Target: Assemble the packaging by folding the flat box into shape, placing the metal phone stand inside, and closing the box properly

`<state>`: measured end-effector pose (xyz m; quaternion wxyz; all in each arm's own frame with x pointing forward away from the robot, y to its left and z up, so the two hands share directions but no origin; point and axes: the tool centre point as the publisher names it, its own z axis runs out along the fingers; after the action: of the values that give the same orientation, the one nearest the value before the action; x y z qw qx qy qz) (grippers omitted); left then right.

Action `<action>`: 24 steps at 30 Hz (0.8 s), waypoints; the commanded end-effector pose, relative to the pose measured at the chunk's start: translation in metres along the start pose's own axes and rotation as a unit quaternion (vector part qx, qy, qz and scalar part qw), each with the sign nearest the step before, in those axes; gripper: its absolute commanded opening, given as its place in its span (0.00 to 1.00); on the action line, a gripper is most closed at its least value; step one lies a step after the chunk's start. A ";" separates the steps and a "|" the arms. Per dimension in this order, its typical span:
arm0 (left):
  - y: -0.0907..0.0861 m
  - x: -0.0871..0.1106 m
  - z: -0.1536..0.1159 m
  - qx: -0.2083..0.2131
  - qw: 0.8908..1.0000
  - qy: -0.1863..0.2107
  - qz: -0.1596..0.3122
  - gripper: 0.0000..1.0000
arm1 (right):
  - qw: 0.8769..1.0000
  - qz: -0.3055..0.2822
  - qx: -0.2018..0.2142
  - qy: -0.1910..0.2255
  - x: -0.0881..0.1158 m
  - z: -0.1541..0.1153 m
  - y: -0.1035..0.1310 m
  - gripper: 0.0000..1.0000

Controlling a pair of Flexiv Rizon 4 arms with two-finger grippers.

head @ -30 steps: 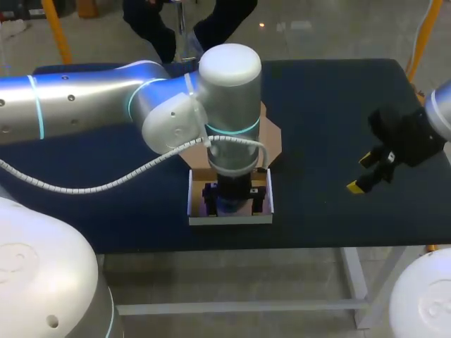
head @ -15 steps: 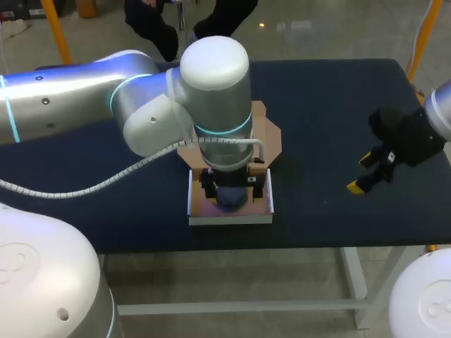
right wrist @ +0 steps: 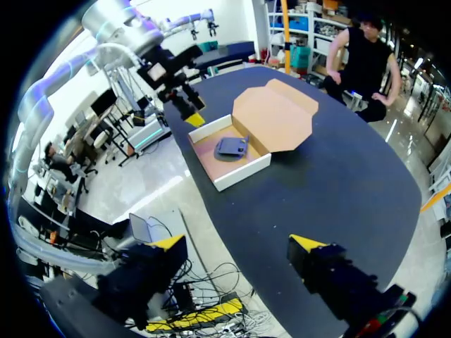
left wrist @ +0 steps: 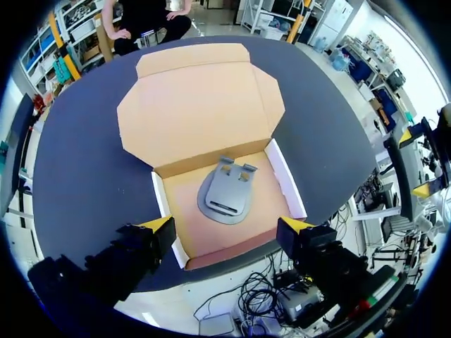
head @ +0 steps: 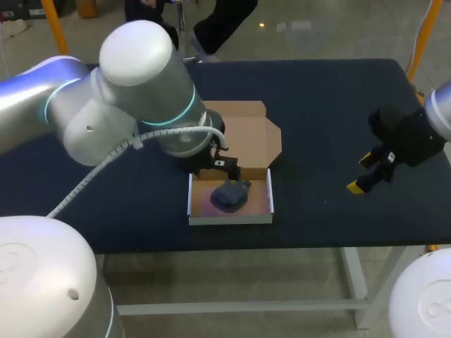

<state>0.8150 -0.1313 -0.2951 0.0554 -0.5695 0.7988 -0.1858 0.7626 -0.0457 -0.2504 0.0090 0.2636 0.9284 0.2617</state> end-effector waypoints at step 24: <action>-0.045 -0.093 -0.011 0.055 0.974 0.137 0.171 1.00 | 0.997 -0.030 0.060 0.031 -0.025 -0.018 0.059 1.00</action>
<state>0.8790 -0.0602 -0.2771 0.0349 -0.4024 0.8719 -0.2770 0.8003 -0.0274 -0.2148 0.0033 0.2354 0.9455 0.2250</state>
